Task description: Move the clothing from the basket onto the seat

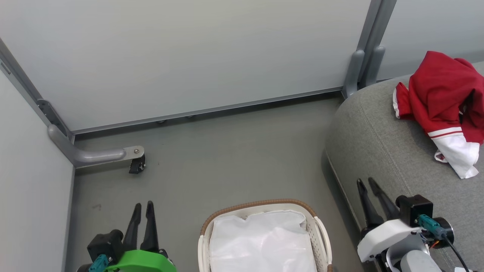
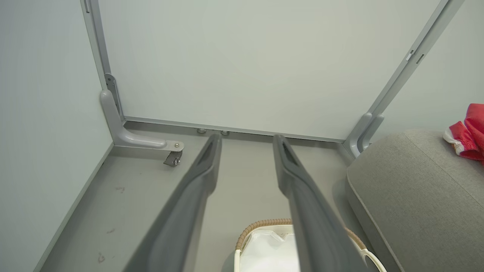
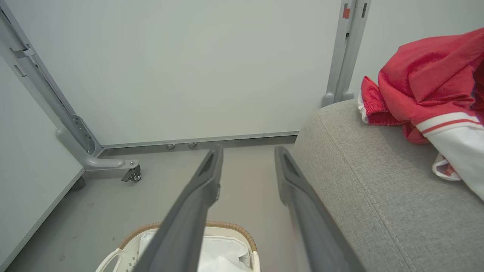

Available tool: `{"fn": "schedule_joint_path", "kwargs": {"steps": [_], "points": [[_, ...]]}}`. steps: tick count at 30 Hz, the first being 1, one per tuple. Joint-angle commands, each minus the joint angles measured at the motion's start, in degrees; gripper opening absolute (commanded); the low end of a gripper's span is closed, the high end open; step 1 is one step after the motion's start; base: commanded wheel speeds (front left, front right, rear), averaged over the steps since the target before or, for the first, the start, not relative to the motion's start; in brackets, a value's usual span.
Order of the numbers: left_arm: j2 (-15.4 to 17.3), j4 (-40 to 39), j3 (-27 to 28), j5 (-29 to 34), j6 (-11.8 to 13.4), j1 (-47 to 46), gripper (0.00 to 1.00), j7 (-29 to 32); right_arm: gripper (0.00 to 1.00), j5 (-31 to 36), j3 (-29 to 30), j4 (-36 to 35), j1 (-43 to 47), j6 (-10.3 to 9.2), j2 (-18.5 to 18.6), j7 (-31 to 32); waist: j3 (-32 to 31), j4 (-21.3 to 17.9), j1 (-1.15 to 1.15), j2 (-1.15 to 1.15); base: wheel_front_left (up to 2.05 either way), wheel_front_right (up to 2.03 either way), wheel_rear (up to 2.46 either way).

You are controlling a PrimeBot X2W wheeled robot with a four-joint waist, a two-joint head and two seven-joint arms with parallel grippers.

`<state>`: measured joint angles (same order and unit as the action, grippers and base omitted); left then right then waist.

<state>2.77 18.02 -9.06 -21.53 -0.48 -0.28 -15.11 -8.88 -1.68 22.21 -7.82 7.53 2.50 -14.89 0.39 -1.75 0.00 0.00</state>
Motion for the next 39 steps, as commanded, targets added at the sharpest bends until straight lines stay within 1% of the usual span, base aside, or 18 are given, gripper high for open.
{"fn": "schedule_joint_path", "kwargs": {"steps": [1,4,21,39], "points": [[-0.01,0.24,0.01,-0.26,-0.04,-0.02,0.0,0.07,0.0,-0.27,0.1,0.27,0.1,0.0,-0.04,0.14,0.0,0.0,0.0,0.0,0.0,0.0,0.0],[-0.05,1.35,0.06,-1.1,-0.12,-0.05,0.0,0.33,0.0,-1.23,0.23,1.42,0.91,0.0,-0.22,0.71,-0.01,0.02,0.0,0.0,0.0,0.0,0.0],[0.01,0.14,3.5,-16.51,-1.66,-1.5,0.0,5.03,0.0,-19.42,1.95,-0.89,1.09,-0.01,-0.06,5.23,-0.04,0.26,0.0,0.0,0.0,0.0,0.0],[0.07,-0.96,6.51,-29.79,-3.02,-2.77,0.0,9.08,0.0,-35.08,3.49,-2.81,1.2,-0.02,0.09,9.17,-0.06,0.5,0.0,0.0,0.0,0.0,0.0]]}}
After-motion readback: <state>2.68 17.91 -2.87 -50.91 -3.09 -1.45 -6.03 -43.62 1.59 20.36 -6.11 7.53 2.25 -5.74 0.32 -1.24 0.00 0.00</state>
